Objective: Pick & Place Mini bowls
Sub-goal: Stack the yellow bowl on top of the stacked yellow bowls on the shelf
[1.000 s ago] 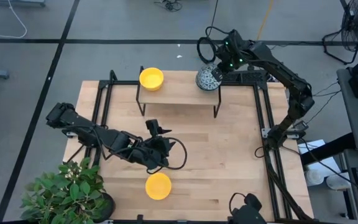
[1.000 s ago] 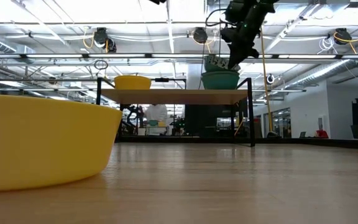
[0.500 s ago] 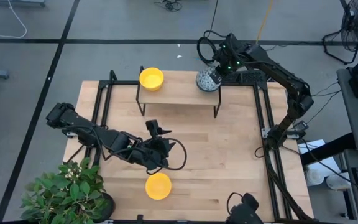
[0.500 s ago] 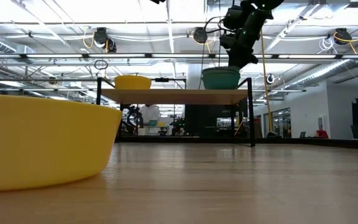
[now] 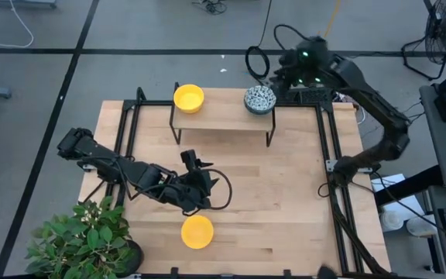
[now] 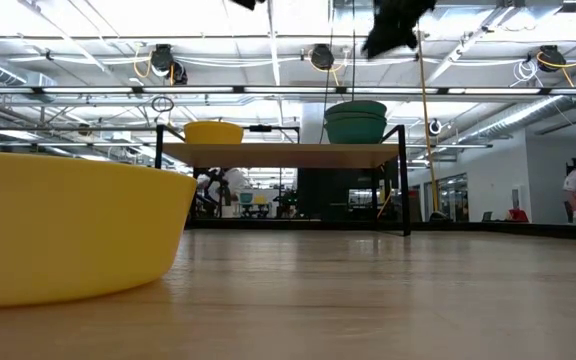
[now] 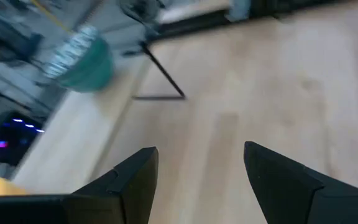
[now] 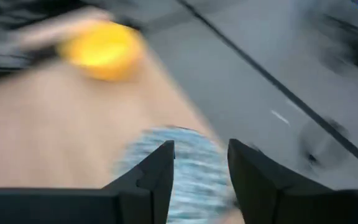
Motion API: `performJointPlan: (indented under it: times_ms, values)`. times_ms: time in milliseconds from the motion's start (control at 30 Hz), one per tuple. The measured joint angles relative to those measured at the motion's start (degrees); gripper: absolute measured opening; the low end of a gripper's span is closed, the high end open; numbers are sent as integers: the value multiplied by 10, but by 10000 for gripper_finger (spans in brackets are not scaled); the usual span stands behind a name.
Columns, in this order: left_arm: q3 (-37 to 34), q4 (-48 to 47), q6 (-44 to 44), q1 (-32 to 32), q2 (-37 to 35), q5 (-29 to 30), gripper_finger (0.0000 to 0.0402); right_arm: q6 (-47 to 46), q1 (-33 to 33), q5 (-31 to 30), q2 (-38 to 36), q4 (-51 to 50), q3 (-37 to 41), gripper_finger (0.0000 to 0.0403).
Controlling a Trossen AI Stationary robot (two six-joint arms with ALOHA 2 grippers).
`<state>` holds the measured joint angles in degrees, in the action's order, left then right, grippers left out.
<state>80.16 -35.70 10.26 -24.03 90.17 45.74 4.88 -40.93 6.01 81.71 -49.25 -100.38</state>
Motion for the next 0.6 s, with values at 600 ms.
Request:
performJointPlan:
  times_ms: [600]
  values:
    - [0,-133,228,-12,4,-402,241,2,340,208,-346,547,530,135]
